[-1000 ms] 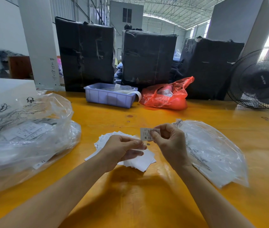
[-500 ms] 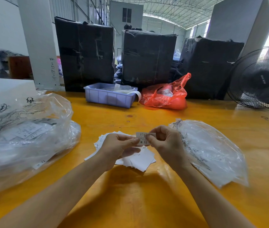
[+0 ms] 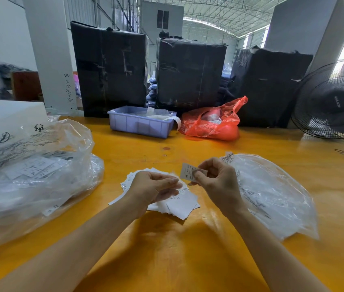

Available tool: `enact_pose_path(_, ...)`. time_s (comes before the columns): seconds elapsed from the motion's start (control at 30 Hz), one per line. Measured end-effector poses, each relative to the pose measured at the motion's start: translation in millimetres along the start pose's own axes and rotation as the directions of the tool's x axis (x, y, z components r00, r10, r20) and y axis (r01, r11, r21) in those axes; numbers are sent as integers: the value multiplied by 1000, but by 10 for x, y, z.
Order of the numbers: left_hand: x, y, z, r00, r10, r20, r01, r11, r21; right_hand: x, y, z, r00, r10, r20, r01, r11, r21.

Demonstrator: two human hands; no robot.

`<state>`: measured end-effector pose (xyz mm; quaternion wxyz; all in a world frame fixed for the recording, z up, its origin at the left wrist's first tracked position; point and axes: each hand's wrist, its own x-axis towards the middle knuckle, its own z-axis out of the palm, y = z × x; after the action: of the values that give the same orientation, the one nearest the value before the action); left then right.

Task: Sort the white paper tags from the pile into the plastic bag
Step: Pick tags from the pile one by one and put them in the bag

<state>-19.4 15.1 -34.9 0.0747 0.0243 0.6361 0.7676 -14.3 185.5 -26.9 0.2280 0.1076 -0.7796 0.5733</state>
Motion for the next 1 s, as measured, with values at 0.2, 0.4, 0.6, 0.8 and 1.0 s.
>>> enact_pose_path(0.2, -10, 14, 13, 1000, -5, -5, 5, 1000, 25, -16, 8, 19, 999, -43, 21, 45, 992, -121)
enact_pose_path(0.4, -25, 26, 26, 1000, -9, 5, 8, 998, 57, -24, -9, 24, 999, -49, -10, 47, 991, -126)
enact_pose_path(0.6, -44, 39, 40, 1000, -23, 12, 22, 998, 52, -34, -25, 25, 999, -49, -5, 47, 989, -137)
enact_pose_path(0.8, -56, 54, 48, 1000, -26, 6, 26, 999, 25, -34, -29, 23, 998, -55, 2, 55, 988, -145)
enact_pose_path(1.0, -40, 31, 22, 1000, -14, -2, 14, 999, 45, -39, -19, 23, 993, -6, 120, 24, 988, -154)
